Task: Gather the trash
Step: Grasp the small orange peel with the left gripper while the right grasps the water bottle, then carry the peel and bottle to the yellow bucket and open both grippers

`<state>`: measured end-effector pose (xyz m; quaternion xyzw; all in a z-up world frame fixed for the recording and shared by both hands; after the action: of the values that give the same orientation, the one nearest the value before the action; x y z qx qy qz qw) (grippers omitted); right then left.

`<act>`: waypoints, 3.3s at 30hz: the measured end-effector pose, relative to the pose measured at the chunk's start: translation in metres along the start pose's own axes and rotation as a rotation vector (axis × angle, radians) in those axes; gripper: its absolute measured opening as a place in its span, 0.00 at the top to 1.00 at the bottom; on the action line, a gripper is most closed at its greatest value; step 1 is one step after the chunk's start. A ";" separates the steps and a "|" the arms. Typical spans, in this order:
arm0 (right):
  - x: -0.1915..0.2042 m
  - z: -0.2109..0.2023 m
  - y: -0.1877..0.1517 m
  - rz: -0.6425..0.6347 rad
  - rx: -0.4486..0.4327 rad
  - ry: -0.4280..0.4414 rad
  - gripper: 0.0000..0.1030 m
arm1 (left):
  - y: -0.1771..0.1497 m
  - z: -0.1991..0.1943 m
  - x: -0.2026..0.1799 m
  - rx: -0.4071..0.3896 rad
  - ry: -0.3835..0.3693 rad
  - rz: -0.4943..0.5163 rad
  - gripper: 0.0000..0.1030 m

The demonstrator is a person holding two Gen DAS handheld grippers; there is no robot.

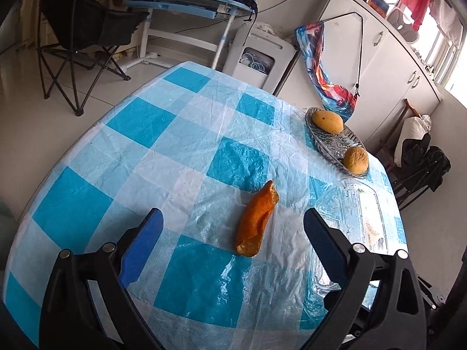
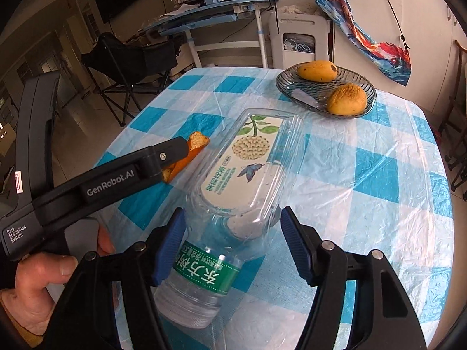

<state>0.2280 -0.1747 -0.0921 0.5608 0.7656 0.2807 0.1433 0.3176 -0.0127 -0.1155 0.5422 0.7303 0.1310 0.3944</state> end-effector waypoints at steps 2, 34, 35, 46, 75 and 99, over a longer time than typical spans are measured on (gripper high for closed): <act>0.002 0.001 0.000 0.014 0.003 0.032 0.37 | -0.001 0.001 -0.004 0.009 -0.004 0.012 0.10; 0.108 0.043 0.021 -0.280 0.106 -0.099 0.84 | 0.030 -0.123 0.112 -0.284 0.125 -0.234 0.14; 0.110 0.037 0.013 -0.279 0.118 -0.067 0.84 | 0.025 -0.121 0.108 -0.267 0.121 -0.216 0.14; 0.027 -0.075 0.009 -0.089 -0.184 -0.232 0.22 | -0.029 -0.081 0.044 -0.012 0.065 0.004 0.14; 0.007 -0.062 -0.073 0.311 -0.024 0.151 0.41 | -0.069 -0.117 0.016 0.079 0.023 0.209 0.86; 0.090 -0.121 -0.206 0.157 0.080 0.206 0.41 | -0.147 -0.243 0.027 0.011 -0.086 0.202 0.86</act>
<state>-0.0268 -0.1664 -0.1088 0.5923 0.7407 0.3165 0.0189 0.0394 0.0131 -0.0591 0.6203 0.6550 0.1425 0.4074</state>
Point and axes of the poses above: each gripper's, at about its wrist camera, not at the fingertips, and z roughly the way its jaws point, x to its left, y to its top, the point moved 5 cm from there along z, roughly the way its jaws point, and after that the axes turned 9 degrees about -y, right-handed, at the moved point
